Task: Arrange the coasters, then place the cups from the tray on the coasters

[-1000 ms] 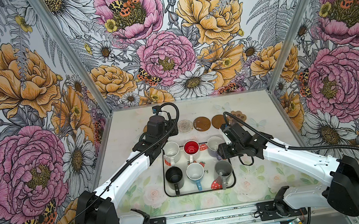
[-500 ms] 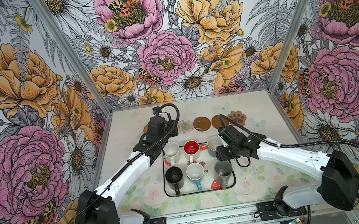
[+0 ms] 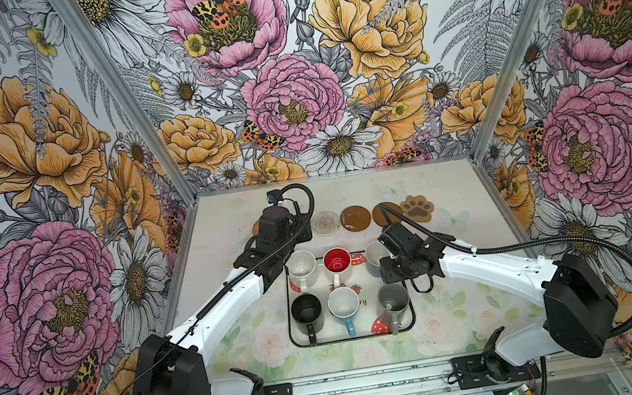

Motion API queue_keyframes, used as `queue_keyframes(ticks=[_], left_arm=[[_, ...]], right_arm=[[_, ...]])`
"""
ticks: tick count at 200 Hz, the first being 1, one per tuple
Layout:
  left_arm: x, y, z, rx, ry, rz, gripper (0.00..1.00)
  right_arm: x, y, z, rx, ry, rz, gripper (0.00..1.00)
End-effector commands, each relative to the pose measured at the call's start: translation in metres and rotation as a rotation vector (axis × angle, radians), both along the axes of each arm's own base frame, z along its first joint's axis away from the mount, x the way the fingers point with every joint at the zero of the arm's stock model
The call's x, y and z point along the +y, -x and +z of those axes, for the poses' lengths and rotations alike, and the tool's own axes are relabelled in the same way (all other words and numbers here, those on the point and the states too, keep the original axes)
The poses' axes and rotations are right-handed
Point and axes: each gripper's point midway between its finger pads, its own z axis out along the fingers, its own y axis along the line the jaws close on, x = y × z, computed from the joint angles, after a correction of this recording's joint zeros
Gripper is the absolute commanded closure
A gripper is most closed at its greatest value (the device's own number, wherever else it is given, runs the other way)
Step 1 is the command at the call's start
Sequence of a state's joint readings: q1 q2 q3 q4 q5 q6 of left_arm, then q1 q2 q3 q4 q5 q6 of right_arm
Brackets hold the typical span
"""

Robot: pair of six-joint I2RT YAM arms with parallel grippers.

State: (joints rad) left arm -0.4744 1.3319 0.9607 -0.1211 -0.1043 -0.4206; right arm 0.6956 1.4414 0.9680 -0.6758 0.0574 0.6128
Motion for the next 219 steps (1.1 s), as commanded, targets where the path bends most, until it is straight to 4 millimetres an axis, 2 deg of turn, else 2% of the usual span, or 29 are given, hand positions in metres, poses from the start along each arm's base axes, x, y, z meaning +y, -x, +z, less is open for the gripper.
queue_keyframes(ticks=[1, 56, 134, 172, 219], left_arm=[[0.002, -0.003, 0.000, -0.009, 0.021, 0.008, 0.56], [0.004, -0.003, -0.002, -0.008, 0.020, 0.013, 0.56], [0.005, -0.005, -0.004, -0.004, 0.019, 0.016, 0.56], [0.005, -0.005, -0.005, -0.002, 0.019, 0.014, 0.56], [0.006, -0.005, -0.006, -0.003, 0.017, 0.017, 0.56]], right_arm=[[0.008, -0.015, 0.011, -0.057, -0.007, -0.013, 0.51], [0.015, -0.025, 0.004, -0.064, -0.006, -0.005, 0.52], [0.017, -0.034, -0.002, -0.077, 0.015, 0.001, 0.68], [0.017, -0.037, -0.002, -0.084, 0.023, 0.003, 0.78], [0.016, -0.037, 0.006, -0.105, 0.021, 0.010, 1.00]])
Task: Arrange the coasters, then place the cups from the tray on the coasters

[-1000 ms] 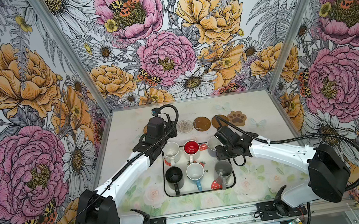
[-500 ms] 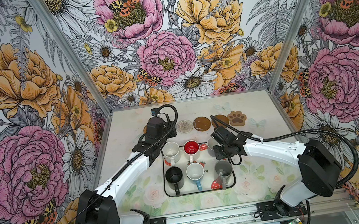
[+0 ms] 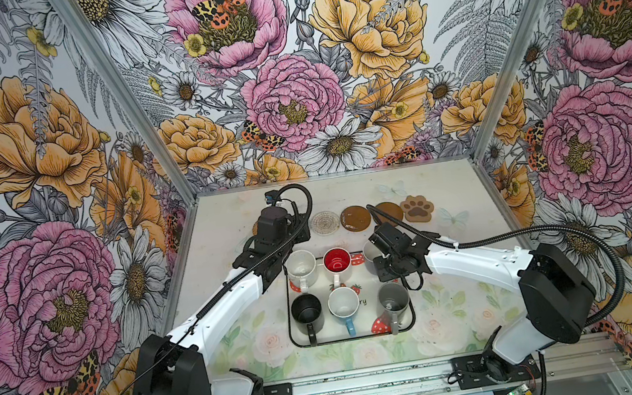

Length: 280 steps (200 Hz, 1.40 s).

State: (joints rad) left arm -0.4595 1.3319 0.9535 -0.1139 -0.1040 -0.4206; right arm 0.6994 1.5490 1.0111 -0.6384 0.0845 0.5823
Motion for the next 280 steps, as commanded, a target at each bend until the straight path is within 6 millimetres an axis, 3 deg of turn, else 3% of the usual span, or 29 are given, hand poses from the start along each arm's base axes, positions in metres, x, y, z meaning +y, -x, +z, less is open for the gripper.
queue_keyframes(ticks=[1, 192, 280], left_arm=[[0.001, -0.002, -0.004, -0.004, 0.015, 0.004, 0.56], [0.005, -0.003, -0.008, 0.001, 0.017, 0.019, 0.56], [0.005, -0.006, -0.012, 0.009, 0.022, 0.019, 0.56]], right_arm=[[0.008, -0.022, 0.022, -0.104, -0.028, -0.008, 1.00], [0.012, -0.026, 0.069, -0.209, -0.094, 0.021, 1.00], [0.009, -0.041, 0.093, -0.230, -0.129, 0.022, 1.00]])
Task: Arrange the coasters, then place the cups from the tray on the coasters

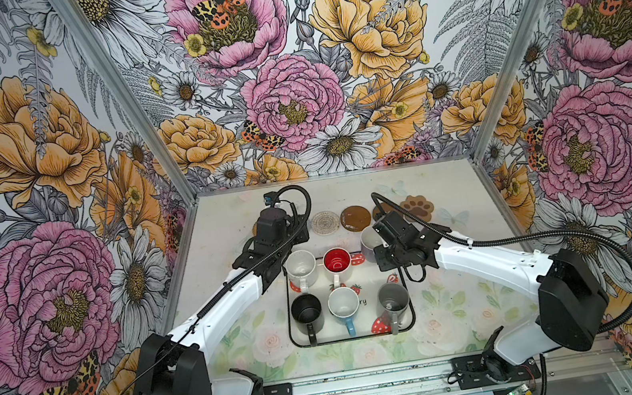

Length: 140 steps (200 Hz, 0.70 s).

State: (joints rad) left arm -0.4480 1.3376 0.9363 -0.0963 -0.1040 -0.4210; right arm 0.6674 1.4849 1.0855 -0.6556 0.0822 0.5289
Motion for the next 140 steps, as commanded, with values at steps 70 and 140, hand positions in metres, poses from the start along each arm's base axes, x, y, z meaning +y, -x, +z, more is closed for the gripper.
queue_keyframes(ticks=[70, 140], left_arm=[[0.003, -0.007, -0.010, 0.015, 0.027, 0.011, 0.56], [0.005, -0.011, -0.016, 0.029, 0.025, 0.018, 0.56]], right_arm=[[-0.017, -0.043, 0.065, -0.152, -0.080, -0.025, 1.00], [-0.057, -0.079, 0.078, -0.177, -0.070, -0.089, 1.00]])
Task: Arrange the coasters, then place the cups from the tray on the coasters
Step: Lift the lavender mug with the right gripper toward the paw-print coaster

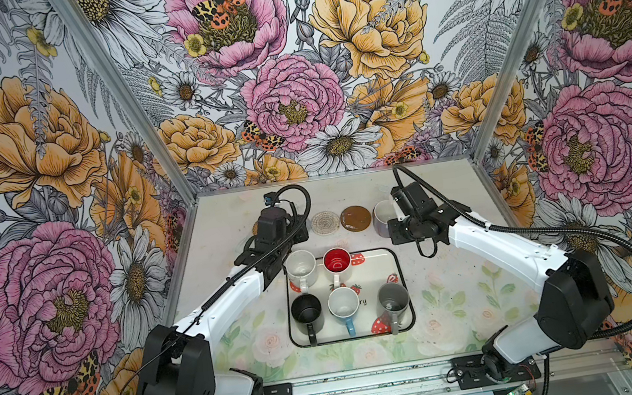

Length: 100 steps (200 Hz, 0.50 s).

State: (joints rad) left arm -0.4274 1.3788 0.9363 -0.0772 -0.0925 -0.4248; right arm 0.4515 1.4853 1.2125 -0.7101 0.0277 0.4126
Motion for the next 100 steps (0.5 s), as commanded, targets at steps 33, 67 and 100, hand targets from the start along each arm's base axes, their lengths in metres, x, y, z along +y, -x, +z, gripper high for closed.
queue_keyframes(ticks=[33, 67, 100], left_arm=[[0.002, -0.005, -0.006, 0.011, 0.027, 0.008, 0.56], [0.003, -0.009, -0.009, 0.019, 0.027, 0.009, 0.56], [0.005, -0.011, -0.009, 0.017, 0.028, 0.016, 0.57]], right_arm=[[-0.029, -0.047, 0.041, -0.127, -0.030, -0.043, 1.00], [-0.061, -0.072, 0.033, -0.121, 0.012, -0.105, 1.00], [-0.088, -0.099, 0.023, -0.113, 0.062, -0.152, 1.00]])
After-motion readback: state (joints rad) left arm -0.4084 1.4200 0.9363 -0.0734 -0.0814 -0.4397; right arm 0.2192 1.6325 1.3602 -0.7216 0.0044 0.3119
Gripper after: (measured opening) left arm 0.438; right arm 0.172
